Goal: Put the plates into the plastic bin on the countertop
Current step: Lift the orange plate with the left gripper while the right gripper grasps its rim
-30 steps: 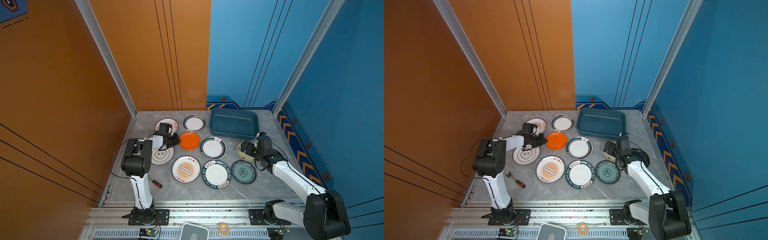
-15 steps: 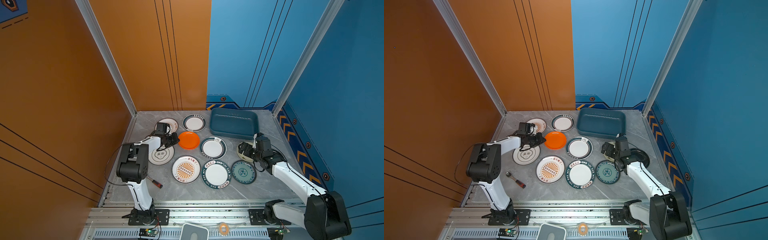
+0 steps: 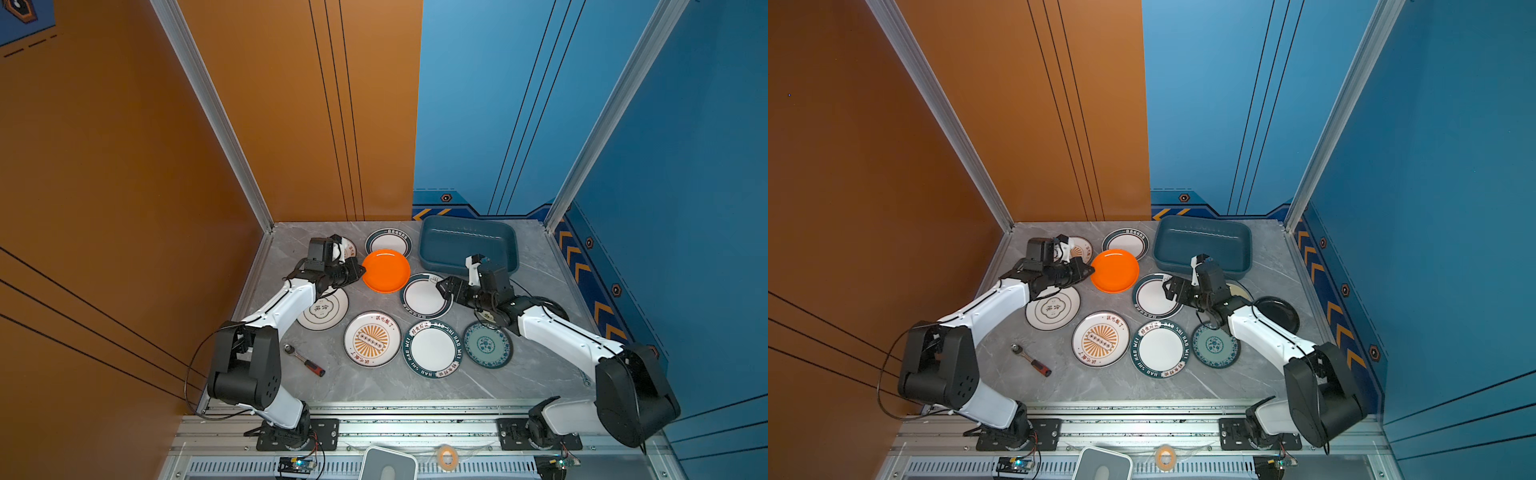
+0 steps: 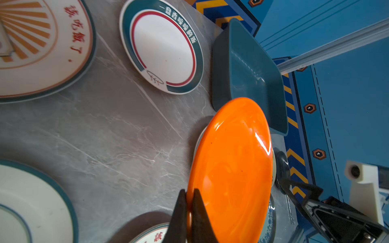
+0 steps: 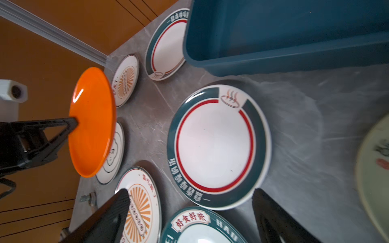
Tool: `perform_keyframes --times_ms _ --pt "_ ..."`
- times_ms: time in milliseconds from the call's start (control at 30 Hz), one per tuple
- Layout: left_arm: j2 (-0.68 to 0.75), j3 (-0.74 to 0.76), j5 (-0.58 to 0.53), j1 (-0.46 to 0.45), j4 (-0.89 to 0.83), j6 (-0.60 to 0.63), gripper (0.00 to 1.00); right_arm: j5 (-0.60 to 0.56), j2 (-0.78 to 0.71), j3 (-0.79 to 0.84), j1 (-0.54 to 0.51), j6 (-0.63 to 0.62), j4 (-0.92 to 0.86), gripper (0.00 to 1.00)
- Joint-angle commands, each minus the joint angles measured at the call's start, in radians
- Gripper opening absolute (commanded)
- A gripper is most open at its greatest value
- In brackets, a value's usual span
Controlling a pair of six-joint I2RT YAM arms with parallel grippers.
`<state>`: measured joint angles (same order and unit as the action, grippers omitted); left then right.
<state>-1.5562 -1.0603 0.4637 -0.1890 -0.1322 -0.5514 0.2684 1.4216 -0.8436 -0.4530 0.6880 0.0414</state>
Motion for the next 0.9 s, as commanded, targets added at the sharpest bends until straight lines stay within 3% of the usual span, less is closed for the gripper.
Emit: perform_keyframes --times_ms 0,333,500,600,867 --pt "0.027 0.012 0.035 -0.037 -0.023 -0.020 0.00 0.060 0.051 -0.077 -0.030 0.036 0.091 0.91" --pt "0.047 -0.023 0.043 -0.094 -0.030 -0.043 0.00 0.123 0.180 -0.174 -0.074 0.060 0.120 0.82" --pt "0.034 -0.042 0.057 -0.133 -0.008 -0.066 0.00 0.185 0.238 -0.180 -0.077 0.101 0.186 0.69" --pt "0.030 -0.051 0.055 -0.146 -0.001 -0.071 0.00 0.212 0.259 -0.179 -0.078 0.127 0.222 0.58" --pt "0.010 -0.066 0.048 -0.159 -0.007 -0.067 0.00 0.255 0.265 -0.154 -0.073 0.159 0.289 0.12"
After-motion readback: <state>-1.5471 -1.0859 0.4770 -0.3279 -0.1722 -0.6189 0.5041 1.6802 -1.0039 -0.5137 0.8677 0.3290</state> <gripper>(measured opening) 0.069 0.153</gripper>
